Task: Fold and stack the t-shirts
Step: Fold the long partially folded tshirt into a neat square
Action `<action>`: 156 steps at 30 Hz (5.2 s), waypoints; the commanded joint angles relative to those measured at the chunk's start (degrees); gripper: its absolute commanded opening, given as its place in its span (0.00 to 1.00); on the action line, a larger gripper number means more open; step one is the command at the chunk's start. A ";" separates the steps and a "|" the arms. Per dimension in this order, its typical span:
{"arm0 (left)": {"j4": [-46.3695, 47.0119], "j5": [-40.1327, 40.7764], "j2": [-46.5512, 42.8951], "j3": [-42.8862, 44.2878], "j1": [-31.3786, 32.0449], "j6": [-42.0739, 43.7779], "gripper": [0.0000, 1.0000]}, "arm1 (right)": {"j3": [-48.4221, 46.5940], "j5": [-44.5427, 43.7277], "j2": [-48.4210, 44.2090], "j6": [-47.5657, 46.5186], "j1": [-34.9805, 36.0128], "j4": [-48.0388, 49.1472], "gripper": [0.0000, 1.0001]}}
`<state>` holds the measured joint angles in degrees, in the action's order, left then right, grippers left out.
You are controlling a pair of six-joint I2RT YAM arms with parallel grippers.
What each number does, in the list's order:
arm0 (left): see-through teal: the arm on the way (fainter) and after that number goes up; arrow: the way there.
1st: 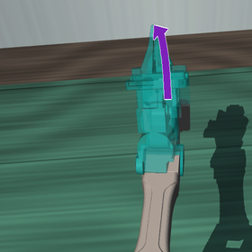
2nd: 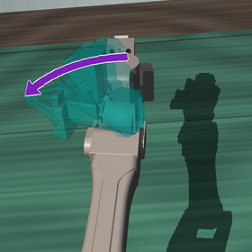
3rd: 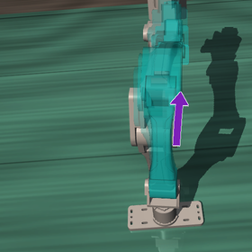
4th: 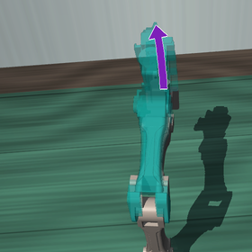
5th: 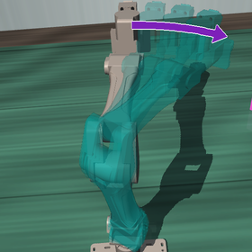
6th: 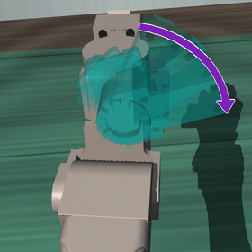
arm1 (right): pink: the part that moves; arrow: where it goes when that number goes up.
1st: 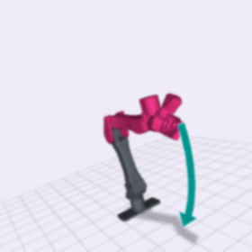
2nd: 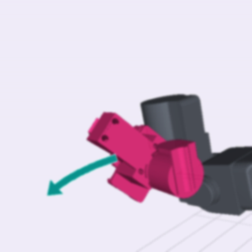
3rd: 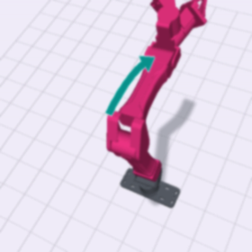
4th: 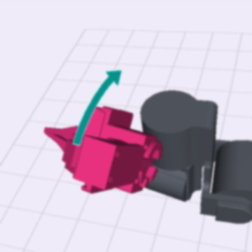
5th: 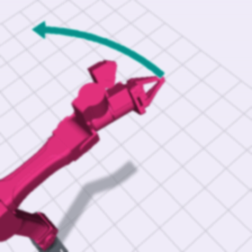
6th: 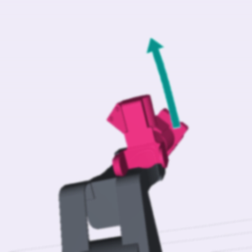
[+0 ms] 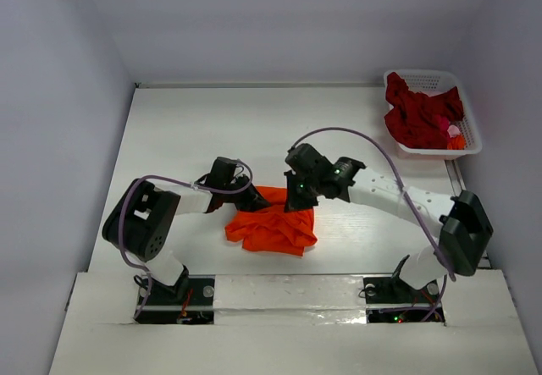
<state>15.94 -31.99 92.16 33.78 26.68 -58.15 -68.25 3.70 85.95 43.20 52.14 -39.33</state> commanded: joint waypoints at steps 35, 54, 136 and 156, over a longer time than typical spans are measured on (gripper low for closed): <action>-3.81 3.16 2.32 1.64 1.18 0.23 0.00 | 6.19 6.58 10.29 -2.43 0.76 12.17 0.00; -4.08 3.86 4.87 4.63 1.18 0.32 0.00 | 12.79 -3.43 -1.04 6.28 16.15 6.81 0.00; -7.68 5.97 14.63 17.20 -1.10 1.20 0.00 | 30.27 1.92 4.40 13.40 26.52 17.36 0.00; -32.11 20.56 -11.73 19.66 -1.63 8.40 0.00 | 18.42 -8.61 0.90 9.27 26.52 6.03 0.00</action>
<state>-8.64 -16.23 85.23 51.90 25.30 -52.42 -48.21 -0.54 89.58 53.71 77.45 -22.02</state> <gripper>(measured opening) 0.003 0.009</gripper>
